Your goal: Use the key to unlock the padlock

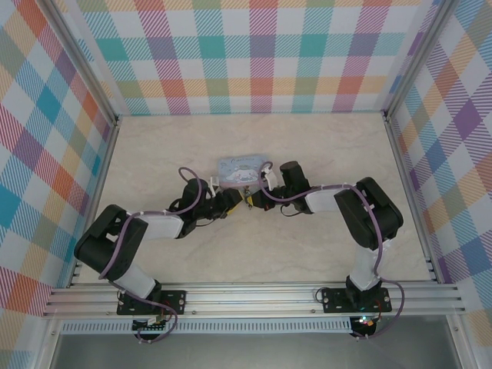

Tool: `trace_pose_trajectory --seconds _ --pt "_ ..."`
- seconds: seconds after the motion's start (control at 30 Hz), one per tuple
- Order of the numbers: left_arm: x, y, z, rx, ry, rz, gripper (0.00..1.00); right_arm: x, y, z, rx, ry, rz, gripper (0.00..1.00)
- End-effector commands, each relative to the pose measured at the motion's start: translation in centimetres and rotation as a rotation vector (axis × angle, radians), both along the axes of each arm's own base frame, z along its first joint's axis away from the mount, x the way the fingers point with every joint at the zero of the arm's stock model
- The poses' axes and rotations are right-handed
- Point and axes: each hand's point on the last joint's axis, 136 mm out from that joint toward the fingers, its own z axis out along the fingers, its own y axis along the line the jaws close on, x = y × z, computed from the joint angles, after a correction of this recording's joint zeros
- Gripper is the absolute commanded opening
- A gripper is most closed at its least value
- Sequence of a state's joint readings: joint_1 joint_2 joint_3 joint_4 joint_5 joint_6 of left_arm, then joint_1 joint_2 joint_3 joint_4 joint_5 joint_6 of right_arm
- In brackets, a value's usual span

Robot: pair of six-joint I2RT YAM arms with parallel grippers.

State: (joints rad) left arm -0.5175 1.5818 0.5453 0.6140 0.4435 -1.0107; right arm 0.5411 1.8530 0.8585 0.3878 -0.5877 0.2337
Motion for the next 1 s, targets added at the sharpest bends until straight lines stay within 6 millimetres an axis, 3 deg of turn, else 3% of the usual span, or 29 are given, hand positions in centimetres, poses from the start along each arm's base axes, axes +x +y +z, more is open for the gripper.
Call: trace_pose_trajectory --seconds 0.0,0.23,0.5,0.97 --pt "1.0 -0.9 0.9 -0.037 -0.052 0.012 0.50 -0.2 0.3 1.9 0.065 0.000 0.020 0.12" --pt "0.8 -0.2 1.7 -0.056 -0.099 0.047 0.50 0.9 -0.4 2.2 0.095 0.092 -0.086 0.11" --pt "-0.3 0.6 3.9 -0.035 -0.207 0.012 0.33 2.9 0.0 4.6 0.245 0.166 -0.205 0.10" --pt "0.7 -0.2 4.3 -0.191 -0.135 0.071 0.31 4.1 0.6 6.1 0.333 0.377 -0.309 0.10"
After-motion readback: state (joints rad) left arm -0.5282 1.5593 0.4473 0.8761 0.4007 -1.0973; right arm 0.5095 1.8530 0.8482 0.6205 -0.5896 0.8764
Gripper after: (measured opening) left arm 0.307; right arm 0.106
